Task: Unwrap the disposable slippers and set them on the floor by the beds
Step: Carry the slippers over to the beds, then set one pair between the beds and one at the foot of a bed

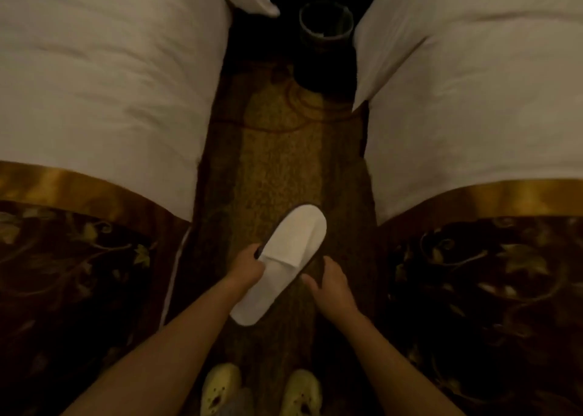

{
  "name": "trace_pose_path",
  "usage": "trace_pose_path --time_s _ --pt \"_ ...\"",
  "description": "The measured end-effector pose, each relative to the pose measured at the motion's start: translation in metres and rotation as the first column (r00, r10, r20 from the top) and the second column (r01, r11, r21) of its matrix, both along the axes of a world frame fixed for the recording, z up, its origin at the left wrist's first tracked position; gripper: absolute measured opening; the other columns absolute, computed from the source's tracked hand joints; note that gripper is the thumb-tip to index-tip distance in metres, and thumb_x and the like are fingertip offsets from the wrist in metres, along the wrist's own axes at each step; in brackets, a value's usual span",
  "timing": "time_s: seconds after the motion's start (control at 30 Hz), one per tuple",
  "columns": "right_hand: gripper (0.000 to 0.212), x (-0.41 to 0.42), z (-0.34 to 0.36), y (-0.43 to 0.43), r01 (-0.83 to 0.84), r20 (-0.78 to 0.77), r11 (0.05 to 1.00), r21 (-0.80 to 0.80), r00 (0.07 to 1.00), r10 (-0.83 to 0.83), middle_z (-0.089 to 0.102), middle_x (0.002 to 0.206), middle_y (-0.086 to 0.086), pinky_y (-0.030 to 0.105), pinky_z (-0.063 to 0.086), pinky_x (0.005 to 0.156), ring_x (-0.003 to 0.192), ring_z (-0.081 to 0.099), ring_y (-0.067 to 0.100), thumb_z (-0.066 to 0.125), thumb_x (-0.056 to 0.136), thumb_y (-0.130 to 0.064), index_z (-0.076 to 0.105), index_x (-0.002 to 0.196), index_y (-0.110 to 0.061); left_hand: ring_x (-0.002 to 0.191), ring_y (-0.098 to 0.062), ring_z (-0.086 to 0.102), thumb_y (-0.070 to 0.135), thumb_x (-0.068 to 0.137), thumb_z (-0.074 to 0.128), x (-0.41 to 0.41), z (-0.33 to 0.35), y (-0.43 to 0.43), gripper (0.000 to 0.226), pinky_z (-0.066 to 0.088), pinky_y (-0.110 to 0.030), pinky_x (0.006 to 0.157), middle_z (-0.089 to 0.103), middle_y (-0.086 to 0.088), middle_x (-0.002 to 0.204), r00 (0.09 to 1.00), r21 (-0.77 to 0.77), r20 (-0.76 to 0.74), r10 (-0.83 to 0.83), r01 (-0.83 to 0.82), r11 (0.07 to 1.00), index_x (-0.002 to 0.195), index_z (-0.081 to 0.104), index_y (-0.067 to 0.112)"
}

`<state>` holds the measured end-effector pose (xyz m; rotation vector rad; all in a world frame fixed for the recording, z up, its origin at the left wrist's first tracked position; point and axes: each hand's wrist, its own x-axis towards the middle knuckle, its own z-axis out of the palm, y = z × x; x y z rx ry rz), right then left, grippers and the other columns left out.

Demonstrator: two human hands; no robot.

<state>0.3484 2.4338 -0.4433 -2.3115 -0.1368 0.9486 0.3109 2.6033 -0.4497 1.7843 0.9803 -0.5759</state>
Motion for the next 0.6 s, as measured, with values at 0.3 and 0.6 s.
trace_pose_path --time_s 0.3,0.6 --pt "0.07 0.063 -0.21 0.027 0.355 0.056 0.934 0.035 0.933 -0.356 0.035 0.147 0.018 0.044 0.037 0.108 0.132 0.039 0.034 0.054 0.091 -0.034 0.02 0.145 -0.005 0.119 -0.032 0.05 -0.001 0.086 0.046 0.039 -0.208 0.04 0.055 0.045 -0.036 0.091 0.05 -0.016 0.134 0.97 -0.12 -0.062 -0.237 0.228 0.966 0.138 0.043 0.016" --pt "0.053 0.098 -0.304 0.011 0.438 -0.153 0.891 0.119 0.895 -0.42 0.044 0.136 0.022 0.027 0.046 0.05 0.106 0.053 0.034 0.056 0.092 -0.019 0.036 0.138 -0.001 0.108 -0.022 0.053 0.01 0.087 0.052 0.055 -0.28 0.065 0.045 0.045 -0.034 0.091 0.051 -0.012 0.134 0.908 -0.142 -0.093 -0.409 0.395 0.908 0.131 0.051 0.019"
